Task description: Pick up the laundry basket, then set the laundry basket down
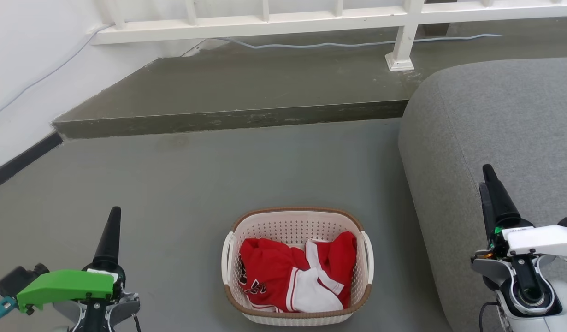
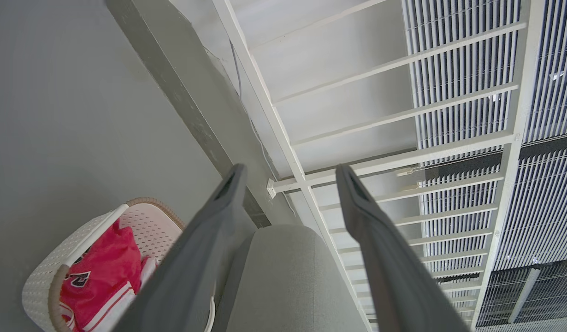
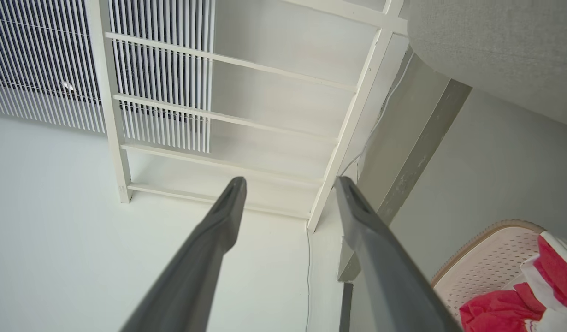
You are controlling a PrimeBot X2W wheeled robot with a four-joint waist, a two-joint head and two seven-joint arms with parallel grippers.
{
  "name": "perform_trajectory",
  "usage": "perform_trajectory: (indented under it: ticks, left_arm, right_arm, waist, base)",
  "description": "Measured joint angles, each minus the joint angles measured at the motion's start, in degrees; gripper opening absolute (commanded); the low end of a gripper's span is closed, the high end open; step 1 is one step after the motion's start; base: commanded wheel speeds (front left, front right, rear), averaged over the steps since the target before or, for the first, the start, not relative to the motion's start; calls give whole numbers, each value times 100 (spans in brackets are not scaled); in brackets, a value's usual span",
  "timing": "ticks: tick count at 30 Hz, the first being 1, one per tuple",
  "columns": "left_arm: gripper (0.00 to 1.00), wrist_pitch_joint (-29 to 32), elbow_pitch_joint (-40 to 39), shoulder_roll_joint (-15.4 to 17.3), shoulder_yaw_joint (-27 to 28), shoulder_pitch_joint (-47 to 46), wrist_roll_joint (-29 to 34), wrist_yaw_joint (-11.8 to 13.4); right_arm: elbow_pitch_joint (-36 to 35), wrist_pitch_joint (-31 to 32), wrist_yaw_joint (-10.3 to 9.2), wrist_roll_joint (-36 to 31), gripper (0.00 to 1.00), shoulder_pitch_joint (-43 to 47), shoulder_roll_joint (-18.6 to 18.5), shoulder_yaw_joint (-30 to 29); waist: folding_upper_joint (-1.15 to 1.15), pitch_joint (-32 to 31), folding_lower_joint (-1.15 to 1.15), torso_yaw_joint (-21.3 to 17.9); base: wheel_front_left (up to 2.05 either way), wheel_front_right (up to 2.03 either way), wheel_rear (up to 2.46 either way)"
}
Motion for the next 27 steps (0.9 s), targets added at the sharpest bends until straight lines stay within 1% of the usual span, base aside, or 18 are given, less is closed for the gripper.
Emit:
perform_trajectory:
  ticks: [3, 8, 17, 22, 24, 26, 27]
  left_arm:
    - [100, -75, -40, 120, -130, -2, 347, 0]
    - [100, -168, -60, 200, -260, -8, 823, 0]
    - [100, -323, -144, 280, -280, -26, 1831, 1]
    - [100, -407, -163, 296, -369, -29, 2350, 71]
    - [100, -449, -170, 299, -414, -30, 2572, 78]
    - [100, -486, -190, 300, -469, -34, 2747, 121]
    - [100, -493, -198, 300, -491, -38, 2848, 140]
  right_arm:
    - [-32, -79, 0, -253, 100, -2, -97, 147]
    - [-37, -177, 0, -676, 100, -5, -215, 357]
    - [-30, -333, 1, -1540, 100, -70, -424, 614]
    - [-24, -427, -3, -2035, 100, -129, -504, 771]
    - [-19, -438, -55, -2230, 100, -136, -522, 843]
    - [-11, -482, -63, -2408, 100, -146, -543, 899]
    - [-11, -494, -110, -2504, 100, -151, -555, 925]
  waist:
    - [0, 4, 0, -7]
    - [0, 11, 0, -13]
    - [0, 20, 0, -15]
    - [0, 17, 0, -14]
    - [0, 15, 0, -12]
    - [0, 14, 0, -10]
    - [0, 14, 0, -9]
  base:
    - [0, 0, 0]
    - [0, 0, 0]
    - [0, 0, 0]
    - [0, 0, 0]
    - [0, 0, 0]
    - [0, 0, 0]
    - [0, 0, 0]
